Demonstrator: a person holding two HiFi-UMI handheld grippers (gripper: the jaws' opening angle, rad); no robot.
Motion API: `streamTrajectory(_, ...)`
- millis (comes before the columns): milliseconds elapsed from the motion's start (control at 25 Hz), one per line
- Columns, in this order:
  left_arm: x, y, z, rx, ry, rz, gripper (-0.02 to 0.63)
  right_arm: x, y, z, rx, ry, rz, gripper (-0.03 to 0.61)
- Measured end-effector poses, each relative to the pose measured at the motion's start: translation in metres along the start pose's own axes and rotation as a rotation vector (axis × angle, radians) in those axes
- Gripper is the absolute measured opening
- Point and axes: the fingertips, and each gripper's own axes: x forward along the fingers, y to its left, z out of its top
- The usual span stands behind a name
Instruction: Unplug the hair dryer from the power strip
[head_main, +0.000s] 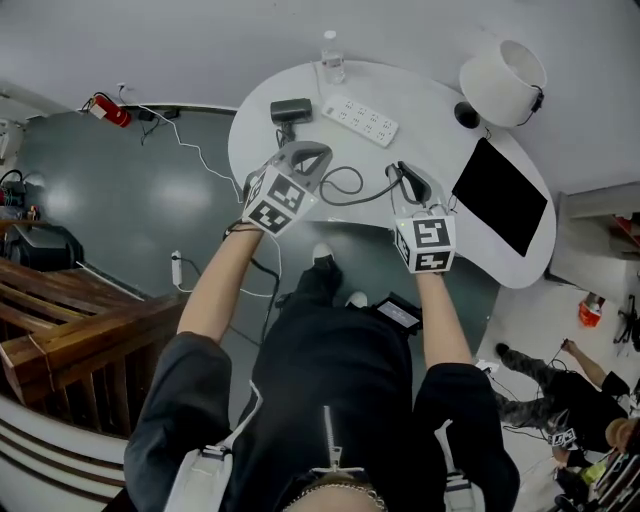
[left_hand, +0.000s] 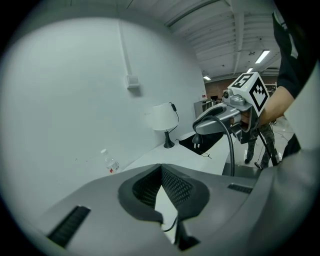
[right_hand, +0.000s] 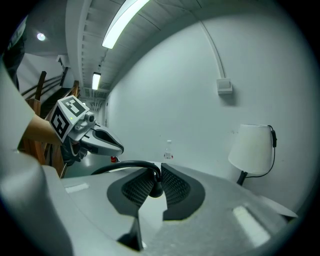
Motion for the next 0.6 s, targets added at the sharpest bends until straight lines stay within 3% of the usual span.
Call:
streamTrajectory(320,-0.034,-0.034,0.0,-0.012,-0.006,0.056,0.011,-0.028,0.012,-0.004,-0.026,-0.014,0.014,0.044)
streamTrajectory(600,-0.05,-0.04,-0.004,-0.016,-0.004,0.081,0.012,-0.036,0.024,-0.003,-0.04,-0.017,0.027,0.044)
